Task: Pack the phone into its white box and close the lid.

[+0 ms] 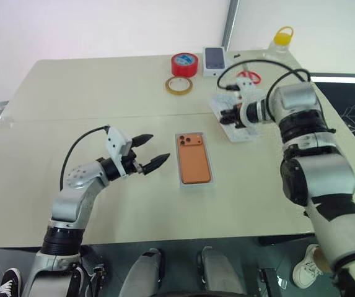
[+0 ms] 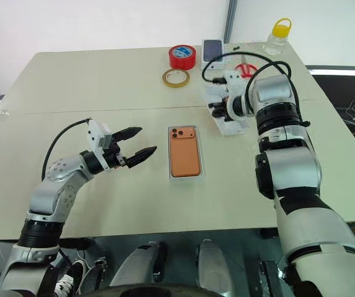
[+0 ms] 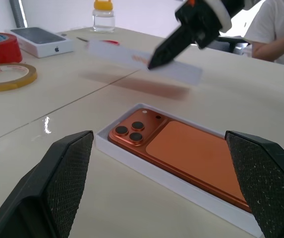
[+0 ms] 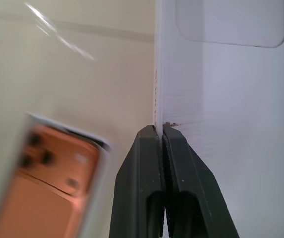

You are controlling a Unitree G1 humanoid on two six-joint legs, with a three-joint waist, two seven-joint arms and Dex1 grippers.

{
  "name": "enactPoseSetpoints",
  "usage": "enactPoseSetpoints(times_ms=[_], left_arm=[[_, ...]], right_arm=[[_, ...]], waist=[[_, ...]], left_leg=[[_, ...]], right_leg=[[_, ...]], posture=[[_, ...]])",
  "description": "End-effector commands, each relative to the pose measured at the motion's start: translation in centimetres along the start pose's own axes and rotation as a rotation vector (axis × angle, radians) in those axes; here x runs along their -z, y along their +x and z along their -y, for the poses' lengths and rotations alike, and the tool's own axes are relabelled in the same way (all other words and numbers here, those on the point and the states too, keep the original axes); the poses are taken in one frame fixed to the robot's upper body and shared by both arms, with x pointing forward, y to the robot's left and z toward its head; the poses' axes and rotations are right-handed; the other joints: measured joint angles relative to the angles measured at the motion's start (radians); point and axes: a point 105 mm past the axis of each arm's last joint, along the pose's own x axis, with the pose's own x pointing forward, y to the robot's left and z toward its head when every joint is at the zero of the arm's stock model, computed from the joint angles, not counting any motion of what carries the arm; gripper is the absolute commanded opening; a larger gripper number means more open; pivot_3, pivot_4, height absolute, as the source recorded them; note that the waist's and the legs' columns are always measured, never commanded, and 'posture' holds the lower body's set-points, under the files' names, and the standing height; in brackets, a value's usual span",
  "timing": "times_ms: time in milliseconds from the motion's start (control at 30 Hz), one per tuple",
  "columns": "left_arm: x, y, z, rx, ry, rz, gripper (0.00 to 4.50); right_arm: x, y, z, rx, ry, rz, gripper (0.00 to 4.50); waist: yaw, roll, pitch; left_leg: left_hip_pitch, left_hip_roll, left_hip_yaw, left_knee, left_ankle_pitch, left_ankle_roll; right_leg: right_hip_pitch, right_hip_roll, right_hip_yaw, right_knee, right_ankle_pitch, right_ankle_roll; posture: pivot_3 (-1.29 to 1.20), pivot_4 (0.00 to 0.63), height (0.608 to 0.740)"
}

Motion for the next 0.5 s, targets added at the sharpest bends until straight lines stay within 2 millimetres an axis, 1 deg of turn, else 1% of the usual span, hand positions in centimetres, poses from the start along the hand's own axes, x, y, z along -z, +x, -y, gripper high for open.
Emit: enactPoseSetpoints(times_ms=[33,100,133,233,267,300,400,467,500], left_arm=[[-1.5,-0.5,-0.6,-0.015,0.026,0.044,4.5],[-1.7,-0.7,-0.9,-0.023,0.029,0.047,4.5],[-1.9,-0.9,-1.0,-0.027,0.028,0.05,4.5],[-2.7,-1.3,-1.7,-0.064,0.025,0.07,4.5],[-3.1,-1.5,-1.9,-0.077,0.017,0.081,4.5],[-3.5,-1.7,-2.2,-0.087,0.007,0.091,4.5],[-4.8,-2.6,-3.0,-0.131,-0.033,0.13,4.5],[-5.2,-3.0,-3.2,-0.137,-0.045,0.137,4.5],[-5.1,-3.1,-3.3,-0.139,-0.048,0.132,4.5]], right_arm=[[-1.9,-1.3,-3.5,-0.186,0.032,0.176,0.05],[-1.4,-1.6,-5.1,-0.255,0.026,0.239,0.05],[-0.8,-1.8,-5.9,-0.291,0.037,0.24,0.05],[2.0,-1.3,-7.7,-0.331,0.084,0.225,0.05],[2.6,-1.2,-8.5,-0.353,0.101,0.223,0.05],[3.0,-1.3,-9.4,-0.382,0.111,0.227,0.05],[2.6,-2.5,-12.0,-0.538,0.22,0.279,0.05],[2.8,-2.9,-12.7,-0.579,0.259,0.278,0.05],[3.6,-2.7,-13.0,-0.581,0.271,0.242,0.05]], waist=[[0.001,0.0,0.0],[0.003,0.0,0.0],[0.004,0.0,0.0],[0.003,0.0,0.0],[0.002,0.0,0.0],[0.0,0.0,0.0],[-0.002,0.0,0.0],[-0.001,0.0,0.0],[0.0,0.0,0.0]], left_leg=[[0.0,0.0,0.0,0.0,0.0,0.0],[0.0,0.0,-0.001,0.0,0.0,0.0],[0.0,0.0,0.0,0.0,0.0,0.0],[0.0,0.0,0.0,0.0,0.0,0.0],[0.0,0.0,-0.001,0.0,0.0,0.0],[0.0,0.0,-0.001,0.0,0.0,0.0],[0.0,0.0,0.0,0.0,0.0,0.0],[0.0,0.0,0.0,0.0,0.0,0.0],[0.0,0.0,0.0,0.0,0.0,0.0]], right_leg=[[0.0,0.0,0.0,0.0,0.0,0.0],[0.001,0.0,0.0,0.0,0.0,0.0],[0.0,0.0,0.0,0.0,0.0,0.0],[0.0,-0.001,0.0,0.0,0.0,0.0],[0.0,-0.001,0.0,0.0,0.0,0.0],[-0.001,0.0,0.0,0.001,0.0,0.0],[-0.003,0.0,0.001,0.003,0.0,0.0],[-0.003,0.0,0.001,0.004,0.0,0.0],[-0.003,0.0,0.001,0.004,0.0,0.0]], posture=[[0.0,0.15,0.74],[0.0,0.15,0.74],[0.0,0.15,0.74],[0.0,0.15,0.74],[0.0,0.15,0.74],[0.0,0.15,0.74],[0.0,0.15,0.74],[0.0,0.15,0.74],[0.0,0.15,0.74]])
